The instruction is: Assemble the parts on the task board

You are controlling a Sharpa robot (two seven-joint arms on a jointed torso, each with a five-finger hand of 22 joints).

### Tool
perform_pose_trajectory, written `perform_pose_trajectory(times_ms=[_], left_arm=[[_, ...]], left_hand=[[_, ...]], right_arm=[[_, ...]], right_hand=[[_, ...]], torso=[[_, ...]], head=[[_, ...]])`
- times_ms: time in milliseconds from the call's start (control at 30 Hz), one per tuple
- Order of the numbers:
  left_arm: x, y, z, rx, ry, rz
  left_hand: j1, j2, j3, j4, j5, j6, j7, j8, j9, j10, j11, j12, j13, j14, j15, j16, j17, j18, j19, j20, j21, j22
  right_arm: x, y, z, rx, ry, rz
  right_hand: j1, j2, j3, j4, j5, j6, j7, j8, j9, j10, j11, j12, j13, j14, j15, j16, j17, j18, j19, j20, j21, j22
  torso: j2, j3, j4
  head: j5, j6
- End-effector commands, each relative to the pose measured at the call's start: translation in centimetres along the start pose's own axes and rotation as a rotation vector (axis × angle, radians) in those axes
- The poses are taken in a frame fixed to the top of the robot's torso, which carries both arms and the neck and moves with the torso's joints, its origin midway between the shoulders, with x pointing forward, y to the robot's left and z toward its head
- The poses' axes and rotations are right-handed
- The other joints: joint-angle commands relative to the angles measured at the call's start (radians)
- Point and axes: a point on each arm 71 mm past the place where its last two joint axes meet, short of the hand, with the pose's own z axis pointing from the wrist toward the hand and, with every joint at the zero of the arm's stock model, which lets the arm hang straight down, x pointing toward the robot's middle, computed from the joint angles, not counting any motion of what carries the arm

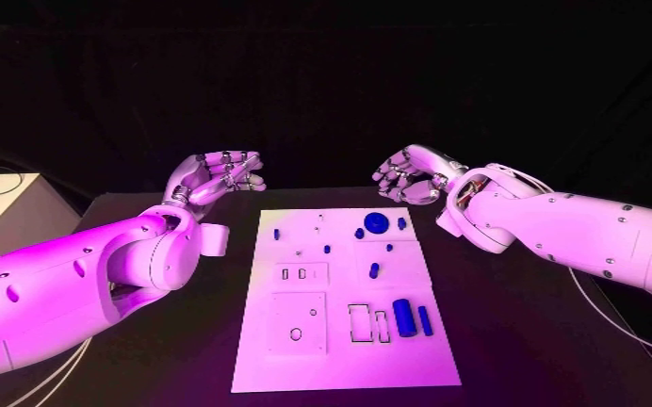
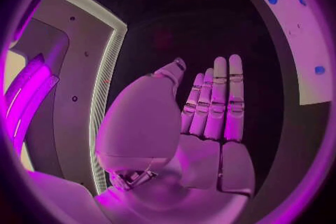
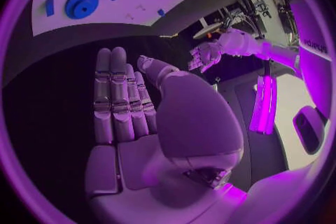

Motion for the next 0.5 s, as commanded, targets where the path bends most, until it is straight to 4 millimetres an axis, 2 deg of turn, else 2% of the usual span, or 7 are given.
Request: perform_pose_trajectory(times_ms=[33, 67, 100, 133, 300, 400, 500], left_arm=[[0.9, -0.6, -0.5, 0.008, 0.078, -0.009], [1.0, -0.7, -0.7, 0.008, 0.087, -0.012], [1.1, -0.9, -0.9, 0.008, 0.095, -0.014], [1.2, -1.0, -1.1, 0.008, 0.103, -0.016], [1.6, -1.3, -1.7, 0.007, 0.130, -0.020], [1.8, -1.5, -2.0, 0.007, 0.141, -0.020], [1.9, -1.7, -2.1, 0.009, 0.148, -0.020]], left_hand=[[-0.014, -0.024, 0.044, -0.006, -0.002, 0.003, -0.007, 0.006, 0.008, 0.021, -0.003, -0.025, -0.004, -0.038, -0.009, 0.173, 0.126, -0.005, -0.002, -0.024, 0.166, 0.113], [-0.017, -0.033, 0.060, -0.014, -0.004, 0.000, -0.006, 0.005, 0.010, 0.025, -0.003, -0.032, -0.004, -0.057, -0.012, 0.229, 0.164, -0.004, -0.027, -0.026, 0.225, 0.157], [-0.025, -0.038, 0.080, -0.019, -0.003, -0.001, -0.007, 0.006, 0.014, 0.029, -0.003, -0.039, -0.004, -0.081, -0.011, 0.280, 0.196, -0.002, -0.061, -0.024, 0.289, 0.205], [-0.034, -0.043, 0.095, -0.024, -0.002, -0.001, -0.008, 0.007, 0.017, 0.032, -0.003, -0.043, -0.003, -0.093, -0.010, 0.315, 0.214, 0.001, -0.088, -0.021, 0.342, 0.244], [-0.054, -0.053, 0.117, -0.037, -0.004, -0.007, -0.008, 0.008, 0.024, 0.031, -0.003, -0.048, -0.002, -0.096, -0.013, 0.385, 0.240, 0.005, -0.116, -0.017, 0.444, 0.314], [-0.061, -0.055, 0.122, -0.042, -0.004, -0.009, -0.008, 0.008, 0.026, 0.030, -0.002, -0.048, -0.001, -0.090, -0.014, 0.415, 0.249, 0.006, -0.124, -0.017, 0.479, 0.336], [-0.066, -0.057, 0.125, -0.046, -0.004, -0.011, -0.007, 0.007, 0.027, 0.027, -0.002, -0.049, -0.001, -0.087, -0.014, 0.436, 0.255, 0.005, -0.130, -0.017, 0.503, 0.352]], right_arm=[[0.8, 0.4, 0.1, 0.000, 0.080, -0.196], [0.9, 0.5, 0.2, 0.001, 0.089, -0.210], [1.0, 0.6, 0.2, 0.003, 0.098, -0.223], [1.1, 0.7, 0.2, 0.004, 0.106, -0.237], [1.6, 1.0, 0.4, 0.023, 0.136, -0.287], [1.9, 1.2, 0.5, 0.037, 0.143, -0.312], [2.3, 1.4, 0.6, 0.046, 0.150, -0.326]], right_hand=[[-0.037, -0.049, 0.061, 0.011, 0.020, 0.058, -0.035, -0.002, 0.021, 0.090, -0.037, -0.006, 0.009, 0.137, -0.047, 0.515, 0.417, -0.031, 0.182, -0.047, 0.440, 0.424], [-0.043, -0.056, 0.076, 0.016, 0.021, 0.057, -0.033, -0.003, 0.028, 0.090, -0.039, -0.005, 0.010, 0.147, -0.048, 0.675, 0.583, -0.055, 0.231, -0.045, 0.580, 0.601], [-0.047, -0.062, 0.082, 0.019, 0.020, 0.054, -0.033, -0.005, 0.031, 0.087, -0.037, -0.006, 0.010, 0.146, -0.045, 0.729, 0.639, -0.063, 0.244, -0.044, 0.624, 0.657], [-0.053, -0.071, 0.094, 0.026, 0.020, 0.052, -0.032, -0.006, 0.040, 0.084, -0.036, -0.005, 0.010, 0.145, -0.043, 0.826, 0.742, -0.079, 0.271, -0.041, 0.716, 0.775], [-0.072, -0.090, 0.105, 0.042, 0.014, 0.040, -0.027, -0.011, 0.054, 0.051, -0.030, -0.008, 0.004, 0.139, -0.035, 0.918, 0.833, -0.096, 0.295, -0.032, 0.810, 0.899], [-0.081, -0.098, 0.105, 0.051, 0.014, 0.033, -0.024, -0.013, 0.060, 0.022, -0.024, -0.009, 0.000, 0.135, -0.029, 0.938, 0.845, -0.098, 0.297, -0.027, 0.828, 0.922], [-0.085, -0.103, 0.101, 0.056, 0.014, 0.028, -0.024, -0.015, 0.064, 0.011, -0.022, -0.007, 0.000, 0.134, -0.028, 0.948, 0.854, -0.102, 0.306, -0.024, 0.850, 0.953]], torso=[[0.026, -0.0025, 0.0132], [0.029, -0.0029, 0.0152], [0.033, -0.0039, 0.0175], [0.037, -0.0044, 0.0199], [0.049, -0.0045, 0.0274], [0.056, -0.0054, 0.0278], [0.061, -0.0056, 0.0275]], head=[[-0.010, 0.000], [-0.011, 0.001], [-0.014, 0.002], [-0.016, 0.002], [-0.023, 0.003], [-0.029, 0.004], [-0.029, 0.005]])
